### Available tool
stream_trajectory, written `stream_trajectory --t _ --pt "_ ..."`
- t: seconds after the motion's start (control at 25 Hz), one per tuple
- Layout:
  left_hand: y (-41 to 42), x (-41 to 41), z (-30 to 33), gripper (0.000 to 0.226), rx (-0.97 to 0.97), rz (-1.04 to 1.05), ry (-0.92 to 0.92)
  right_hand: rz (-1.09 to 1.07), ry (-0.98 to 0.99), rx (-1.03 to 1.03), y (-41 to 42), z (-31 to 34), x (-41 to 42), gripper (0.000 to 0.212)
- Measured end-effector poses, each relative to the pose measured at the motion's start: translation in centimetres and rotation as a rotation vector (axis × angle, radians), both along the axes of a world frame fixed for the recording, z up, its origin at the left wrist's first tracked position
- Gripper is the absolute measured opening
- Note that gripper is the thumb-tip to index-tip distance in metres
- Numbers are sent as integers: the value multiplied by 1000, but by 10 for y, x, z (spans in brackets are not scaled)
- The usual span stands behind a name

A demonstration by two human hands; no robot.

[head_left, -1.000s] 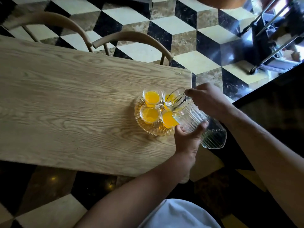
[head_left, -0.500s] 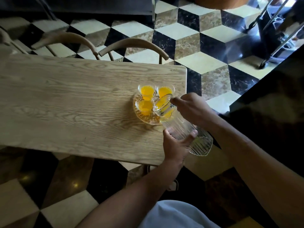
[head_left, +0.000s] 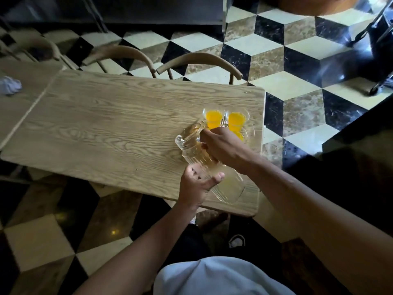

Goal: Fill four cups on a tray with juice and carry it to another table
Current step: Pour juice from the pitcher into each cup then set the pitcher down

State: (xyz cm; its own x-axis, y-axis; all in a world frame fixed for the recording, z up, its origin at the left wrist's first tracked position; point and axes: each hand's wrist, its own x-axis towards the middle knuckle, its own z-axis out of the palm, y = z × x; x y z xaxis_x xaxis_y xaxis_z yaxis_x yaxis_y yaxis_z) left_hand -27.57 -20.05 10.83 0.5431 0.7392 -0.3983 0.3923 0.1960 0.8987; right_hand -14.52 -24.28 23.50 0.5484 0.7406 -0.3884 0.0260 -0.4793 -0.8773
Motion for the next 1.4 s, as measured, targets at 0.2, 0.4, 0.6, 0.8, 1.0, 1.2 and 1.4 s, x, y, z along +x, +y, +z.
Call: stream_trajectory --t 0.2,0.4,0.6,0.8,1.0,1.2,1.4 --pt "83 -19 1 74 -72 -122 -4 -62 126 7 55 1 -11 33" --pt "177 -16 6 62 -77 -379 31 -188 215 16 118 -3 -15 17" --pt "277 12 -8 74 -61 -620 70 -274 206 -15 178 -20 -10 37" --pt "337 46 -20 83 -88 -825 103 -380 183 -6 214 -31 -7 23" --pt "362 75 -32 90 4 -874 95 -458 153 -2 225 -39 -6 27" --pt "378 92 -33 86 200 -951 68 -516 219 28 228 -54 -17 21" --pt "382 98 -33 88 307 -1023 36 -573 205 42 225 -64 -30 12"
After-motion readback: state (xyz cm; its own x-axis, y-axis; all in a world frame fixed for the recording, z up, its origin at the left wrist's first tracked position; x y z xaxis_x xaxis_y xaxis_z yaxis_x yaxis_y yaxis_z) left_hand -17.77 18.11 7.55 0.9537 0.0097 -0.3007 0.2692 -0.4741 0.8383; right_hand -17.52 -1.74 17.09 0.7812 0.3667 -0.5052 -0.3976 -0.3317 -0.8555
